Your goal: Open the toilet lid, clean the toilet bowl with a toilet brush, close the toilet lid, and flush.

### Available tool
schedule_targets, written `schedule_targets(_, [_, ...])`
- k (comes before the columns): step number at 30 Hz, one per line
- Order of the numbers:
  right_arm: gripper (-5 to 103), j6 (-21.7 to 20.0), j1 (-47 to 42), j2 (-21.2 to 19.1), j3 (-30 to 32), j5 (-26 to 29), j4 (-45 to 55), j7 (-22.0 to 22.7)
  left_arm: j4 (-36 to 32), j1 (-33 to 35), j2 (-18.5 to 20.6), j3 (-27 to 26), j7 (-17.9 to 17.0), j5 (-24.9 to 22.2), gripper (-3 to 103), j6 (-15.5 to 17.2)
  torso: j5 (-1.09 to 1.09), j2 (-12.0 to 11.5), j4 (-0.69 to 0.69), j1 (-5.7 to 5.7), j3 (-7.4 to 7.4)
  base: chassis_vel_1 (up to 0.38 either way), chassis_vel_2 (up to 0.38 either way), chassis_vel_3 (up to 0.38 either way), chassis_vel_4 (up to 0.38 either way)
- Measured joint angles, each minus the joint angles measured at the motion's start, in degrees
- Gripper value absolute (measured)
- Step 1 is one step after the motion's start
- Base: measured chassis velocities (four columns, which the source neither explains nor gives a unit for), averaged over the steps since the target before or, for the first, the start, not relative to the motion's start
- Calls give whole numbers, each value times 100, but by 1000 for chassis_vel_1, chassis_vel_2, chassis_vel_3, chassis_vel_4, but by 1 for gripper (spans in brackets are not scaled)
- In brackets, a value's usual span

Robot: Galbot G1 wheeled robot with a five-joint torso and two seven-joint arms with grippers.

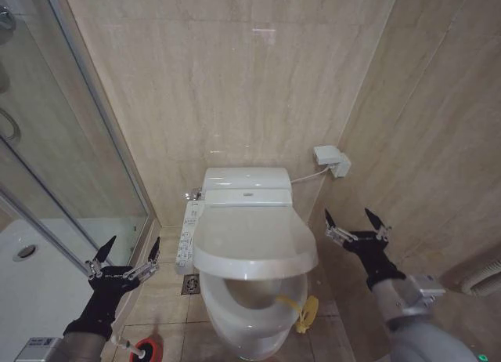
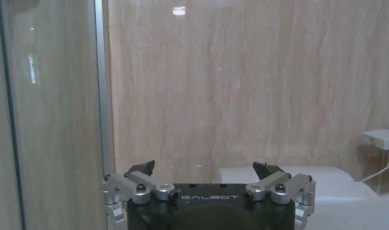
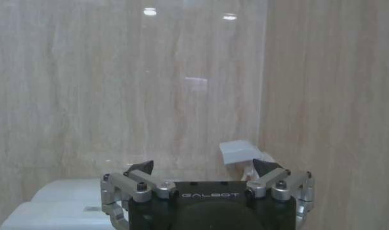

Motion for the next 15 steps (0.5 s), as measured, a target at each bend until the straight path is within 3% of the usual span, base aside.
schedule_targets(8, [100, 204, -541, 657, -28, -343, 140, -88, 0, 0, 0, 0, 0, 0, 100, 0, 0, 0, 0, 0, 0, 0, 0, 0, 0])
schedule_targets(15, [100, 259, -452, 669, 121, -328, 140, -119, 0, 0, 0, 0, 0, 0, 100, 0, 0, -1, 2, 1, 0, 0, 0, 0, 0])
